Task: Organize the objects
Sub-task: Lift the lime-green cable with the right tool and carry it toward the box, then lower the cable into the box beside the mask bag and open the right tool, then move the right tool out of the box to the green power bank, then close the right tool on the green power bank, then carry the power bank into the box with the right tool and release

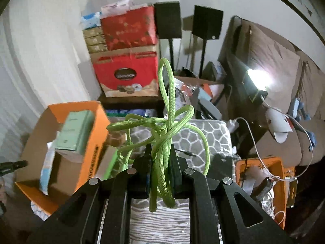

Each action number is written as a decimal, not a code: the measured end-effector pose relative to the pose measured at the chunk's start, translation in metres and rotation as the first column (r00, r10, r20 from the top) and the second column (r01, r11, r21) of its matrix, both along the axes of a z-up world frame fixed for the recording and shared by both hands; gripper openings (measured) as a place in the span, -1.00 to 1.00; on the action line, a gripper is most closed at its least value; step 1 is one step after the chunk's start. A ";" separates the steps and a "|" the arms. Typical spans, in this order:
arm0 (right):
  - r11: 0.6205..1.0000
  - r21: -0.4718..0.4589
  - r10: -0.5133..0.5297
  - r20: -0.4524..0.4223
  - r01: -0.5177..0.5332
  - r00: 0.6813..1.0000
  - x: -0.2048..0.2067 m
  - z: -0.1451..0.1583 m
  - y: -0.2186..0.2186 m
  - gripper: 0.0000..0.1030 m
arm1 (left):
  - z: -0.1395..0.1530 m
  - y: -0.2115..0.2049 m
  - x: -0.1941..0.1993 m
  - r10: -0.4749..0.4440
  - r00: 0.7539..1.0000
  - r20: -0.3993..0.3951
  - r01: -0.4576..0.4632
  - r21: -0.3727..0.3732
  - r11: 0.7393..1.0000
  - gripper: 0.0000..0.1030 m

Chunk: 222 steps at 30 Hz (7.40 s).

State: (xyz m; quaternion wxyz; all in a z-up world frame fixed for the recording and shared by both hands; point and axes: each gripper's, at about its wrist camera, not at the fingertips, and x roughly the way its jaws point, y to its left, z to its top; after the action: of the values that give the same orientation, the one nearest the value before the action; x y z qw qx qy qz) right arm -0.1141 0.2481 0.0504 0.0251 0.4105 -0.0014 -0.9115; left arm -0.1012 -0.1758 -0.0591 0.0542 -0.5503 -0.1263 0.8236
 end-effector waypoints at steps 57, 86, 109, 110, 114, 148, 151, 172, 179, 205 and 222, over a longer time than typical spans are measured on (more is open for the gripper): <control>0.932 -0.005 0.360 0.137 -0.362 0.923 0.019 -0.088 -0.196 -0.34 | 0.000 0.000 0.000 0.001 1.000 0.001 -0.001 -0.002 1.000 -0.92; 0.982 -0.021 0.189 0.075 -0.188 0.979 0.000 -0.039 -0.105 0.42 | 0.001 -0.002 0.001 0.000 1.000 0.000 0.000 -0.001 1.000 -0.92; 0.988 -0.132 0.112 0.264 -0.079 0.958 -0.060 -0.134 -0.046 -0.33 | 0.001 -0.003 0.001 -0.002 1.000 0.000 0.002 -0.005 1.000 -0.92; 0.988 -0.129 0.115 0.266 -0.083 0.957 -0.062 -0.136 -0.047 -0.34 | 0.001 -0.003 0.001 -0.001 1.000 0.000 0.001 -0.005 1.000 -0.92; 0.988 -0.116 0.133 0.272 -0.105 0.953 -0.069 -0.142 -0.054 -0.34 | 0.001 -0.005 0.000 -0.006 1.000 -0.002 0.006 -0.012 1.000 -0.92; 0.981 -0.107 0.178 0.195 -0.159 0.965 -0.064 -0.113 -0.053 -0.59 | 0.001 -0.008 0.000 -0.005 1.000 -0.003 0.005 -0.011 1.000 -0.92; 0.983 -0.103 0.170 0.160 -0.155 0.972 -0.059 -0.094 -0.050 -0.59 | 0.001 -0.007 0.000 -0.006 1.000 -0.002 0.006 -0.014 1.000 -0.92; 0.971 -0.107 0.213 -0.036 -0.215 0.976 -0.018 0.019 -0.062 -0.59 | 0.001 -0.006 0.001 -0.006 1.000 -0.002 0.006 -0.016 1.000 -0.92; 0.965 -0.102 0.236 -0.077 -0.243 0.969 -0.009 0.044 -0.073 -0.59 | 0.001 -0.007 0.001 -0.007 1.000 -0.002 0.006 -0.017 1.000 -0.92; 0.829 -0.163 0.529 -0.082 -0.535 0.845 0.024 0.068 -0.221 -0.59 | 0.000 -0.005 0.002 -0.003 1.000 0.001 0.003 -0.017 1.000 -0.92; 0.817 -0.228 0.550 0.031 -0.530 0.835 0.002 -0.001 -0.260 -0.59 | 0.000 -0.007 0.002 -0.003 1.000 0.001 0.003 -0.018 1.000 -0.92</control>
State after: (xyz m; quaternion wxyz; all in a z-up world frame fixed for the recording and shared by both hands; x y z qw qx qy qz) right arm -0.1124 -0.0116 0.0490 0.3255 0.4318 0.0177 -0.8410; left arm -0.0990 -0.1828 -0.0591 0.0506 -0.5514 -0.1179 0.8243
